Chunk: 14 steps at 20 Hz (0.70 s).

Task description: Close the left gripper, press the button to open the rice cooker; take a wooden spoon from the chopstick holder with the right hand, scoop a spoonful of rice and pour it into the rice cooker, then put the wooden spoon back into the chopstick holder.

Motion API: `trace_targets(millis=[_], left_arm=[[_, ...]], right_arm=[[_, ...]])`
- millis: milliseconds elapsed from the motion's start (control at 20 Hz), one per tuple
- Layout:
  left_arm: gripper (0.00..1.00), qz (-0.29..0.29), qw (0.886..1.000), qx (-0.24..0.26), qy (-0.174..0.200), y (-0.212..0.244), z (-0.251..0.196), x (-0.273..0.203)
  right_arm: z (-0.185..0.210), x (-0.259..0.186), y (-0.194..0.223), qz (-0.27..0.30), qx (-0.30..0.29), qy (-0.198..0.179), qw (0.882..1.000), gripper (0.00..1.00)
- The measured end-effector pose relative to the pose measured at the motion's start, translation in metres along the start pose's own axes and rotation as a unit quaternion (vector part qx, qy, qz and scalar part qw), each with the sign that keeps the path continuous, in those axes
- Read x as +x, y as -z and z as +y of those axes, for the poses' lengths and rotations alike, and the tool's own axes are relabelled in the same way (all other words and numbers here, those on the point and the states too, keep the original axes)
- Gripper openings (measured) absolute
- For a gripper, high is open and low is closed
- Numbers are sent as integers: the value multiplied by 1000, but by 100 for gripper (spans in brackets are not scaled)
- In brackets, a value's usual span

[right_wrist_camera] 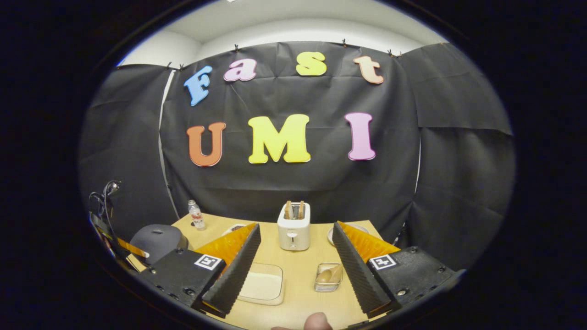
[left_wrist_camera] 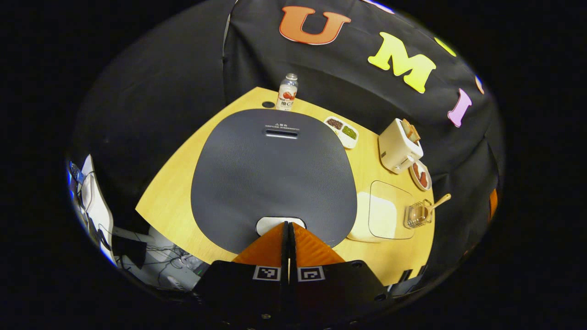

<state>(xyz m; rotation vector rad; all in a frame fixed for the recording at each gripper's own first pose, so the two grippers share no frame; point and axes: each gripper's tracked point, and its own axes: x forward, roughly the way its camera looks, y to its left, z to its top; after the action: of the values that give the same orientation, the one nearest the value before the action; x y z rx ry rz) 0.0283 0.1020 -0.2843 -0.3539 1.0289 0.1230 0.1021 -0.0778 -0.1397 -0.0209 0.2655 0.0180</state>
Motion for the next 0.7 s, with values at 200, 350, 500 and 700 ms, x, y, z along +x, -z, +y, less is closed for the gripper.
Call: trace_targets(millis=[200, 350, 500, 700], left_arm=[[0, -10, 1000, 22, -12, 0, 1, 1], [0, -48, 997, 48, -37, -1, 0, -2], [0, -95, 993, 39, -53, -9, -2, -11], [0, -187, 980, 40, -54, -42, -18, -46]], right_arm=[[-2, -1, 3, 6, -2, -1, 1000, 99], [-5, 0, -6, -3, -7, 2, 1000, 100], [-8, 0, -13, -11, -8, 3, 1000, 100], [-9, -8, -22, -24, -12, 3, 1000, 99]])
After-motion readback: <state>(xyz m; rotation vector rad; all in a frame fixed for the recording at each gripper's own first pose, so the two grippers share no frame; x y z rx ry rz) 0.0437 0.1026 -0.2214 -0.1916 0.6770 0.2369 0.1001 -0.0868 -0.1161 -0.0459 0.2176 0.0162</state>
